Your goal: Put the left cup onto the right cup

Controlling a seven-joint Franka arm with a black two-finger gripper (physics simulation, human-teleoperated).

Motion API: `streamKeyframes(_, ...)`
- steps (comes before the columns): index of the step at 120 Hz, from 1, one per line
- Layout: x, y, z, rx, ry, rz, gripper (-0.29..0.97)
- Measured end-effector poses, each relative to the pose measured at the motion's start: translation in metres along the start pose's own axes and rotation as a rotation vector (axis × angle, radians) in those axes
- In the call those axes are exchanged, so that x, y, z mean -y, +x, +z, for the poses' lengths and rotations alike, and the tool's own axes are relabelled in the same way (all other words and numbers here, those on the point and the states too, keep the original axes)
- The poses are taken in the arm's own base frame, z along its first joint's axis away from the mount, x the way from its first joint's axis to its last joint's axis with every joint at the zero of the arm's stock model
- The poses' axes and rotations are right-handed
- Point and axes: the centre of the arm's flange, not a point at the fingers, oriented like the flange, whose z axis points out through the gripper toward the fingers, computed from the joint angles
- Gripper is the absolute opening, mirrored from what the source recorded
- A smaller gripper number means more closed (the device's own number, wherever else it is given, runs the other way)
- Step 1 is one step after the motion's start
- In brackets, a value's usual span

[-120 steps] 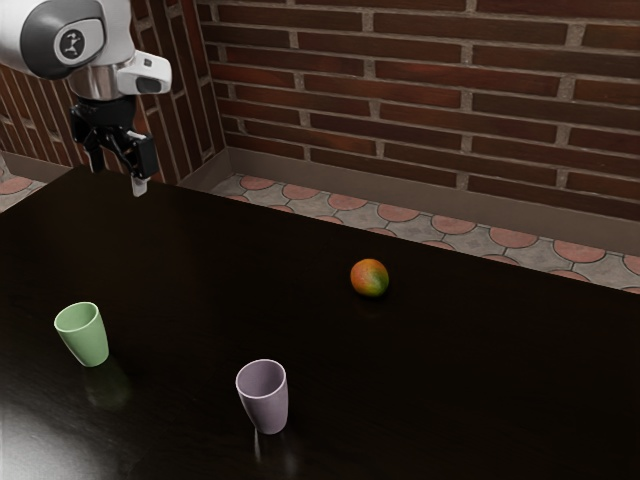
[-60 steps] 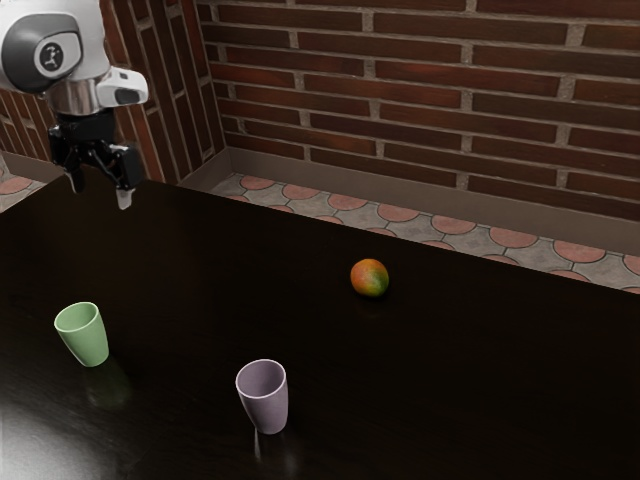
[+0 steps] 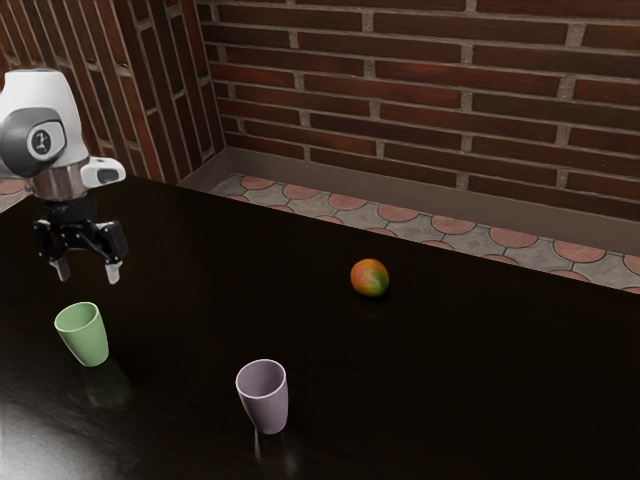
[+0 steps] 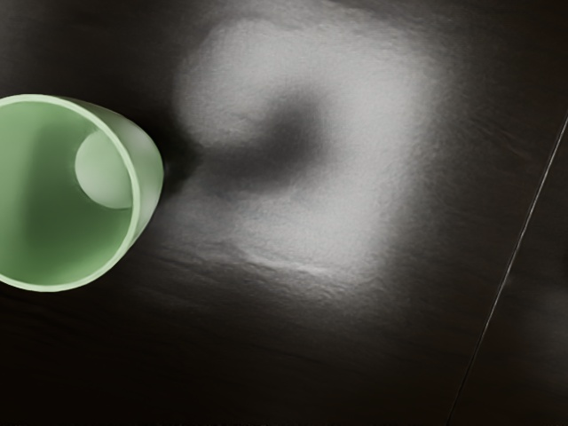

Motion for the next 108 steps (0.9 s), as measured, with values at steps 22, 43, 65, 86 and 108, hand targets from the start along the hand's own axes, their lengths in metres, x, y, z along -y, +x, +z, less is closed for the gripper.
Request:
streamKeyframes(22,0.004,-0.006,0.054,0.034,-0.003,-0.022,0.68)
streamKeyframes(43,0.026,0.011,0.082,0.016,-0.003,-0.071,0.68)
streamKeyframes(65,0.029,0.027,0.094,-0.027,0.005,-0.072,0.68)
streamKeyframes(86,0.029,0.043,0.099,-0.068,0.013,-0.067,0.68)
streamKeyframes(108,0.029,0.049,0.109,-0.075,0.017,-0.066,0.68)
